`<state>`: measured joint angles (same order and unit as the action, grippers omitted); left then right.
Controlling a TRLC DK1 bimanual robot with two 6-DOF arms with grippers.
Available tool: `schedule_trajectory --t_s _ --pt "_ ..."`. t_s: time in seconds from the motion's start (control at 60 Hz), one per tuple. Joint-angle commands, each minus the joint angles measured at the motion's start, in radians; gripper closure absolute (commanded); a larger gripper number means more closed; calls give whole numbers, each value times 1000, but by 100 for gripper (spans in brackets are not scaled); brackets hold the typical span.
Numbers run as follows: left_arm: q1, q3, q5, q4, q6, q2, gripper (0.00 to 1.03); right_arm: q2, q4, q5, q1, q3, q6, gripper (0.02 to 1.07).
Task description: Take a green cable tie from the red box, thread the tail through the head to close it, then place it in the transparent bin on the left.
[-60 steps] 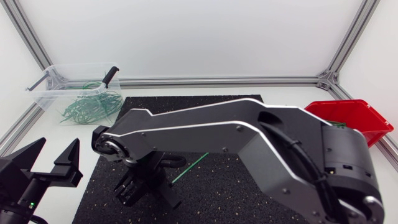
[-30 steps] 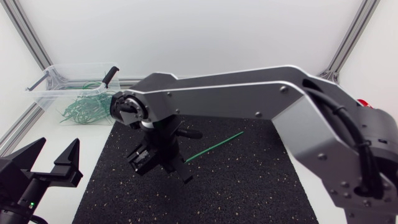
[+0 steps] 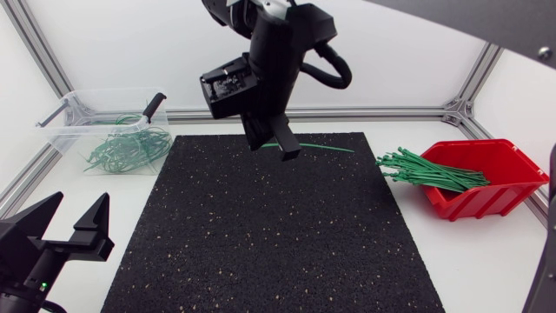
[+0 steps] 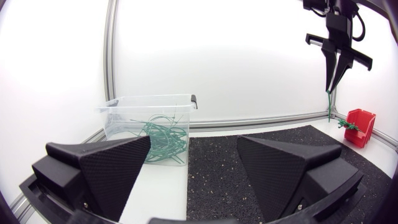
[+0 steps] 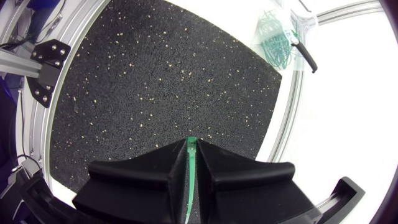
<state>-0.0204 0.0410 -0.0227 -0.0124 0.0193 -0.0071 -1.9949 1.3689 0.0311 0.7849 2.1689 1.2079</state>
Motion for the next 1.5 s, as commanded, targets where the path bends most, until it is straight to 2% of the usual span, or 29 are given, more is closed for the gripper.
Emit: schedule_trajectory --t_s 0.0,0.1,0.25,0.417,0.633,0.9,1.017,1.083,1.2,1.3,1.383,1.483 --pt "8 -12 4 -3 4 -7 12 7 62 43 -36 94 -13 102" --pt "7 34 6 37 5 -2 12 -16 131 78 -69 209 -22 101" --pt "-16 154 24 84 4 94 12 5 133 112 -84 204 -28 102" --pt "-12 250 106 94 5 269 12 24 118 164 -92 198 -70 101" --pt "-33 298 127 83 1 335 12 19 48 329 -185 189 -103 101" --pt "-36 347 195 60 24 475 12 10 -99 480 -257 -20 -93 101" --pt "-39 382 221 60 82 547 16 -25 -59 575 -269 -15 -76 101" --pt "-41 408 228 66 126 602 18 -56 6 632 -271 12 -50 101" --pt "-44 438 311 69 139 674 18 -81 73 727 -273 37 -36 102" --pt "-42 461 403 68 199 723 18 -133 170 805 -271 86 12 101" --pt "-44 481 417 61 269 773 18 -163 214 845 -265 106 36 101" --pt "-53 482 415 40 291 802 18 -194 249 892 -259 115 64 101"
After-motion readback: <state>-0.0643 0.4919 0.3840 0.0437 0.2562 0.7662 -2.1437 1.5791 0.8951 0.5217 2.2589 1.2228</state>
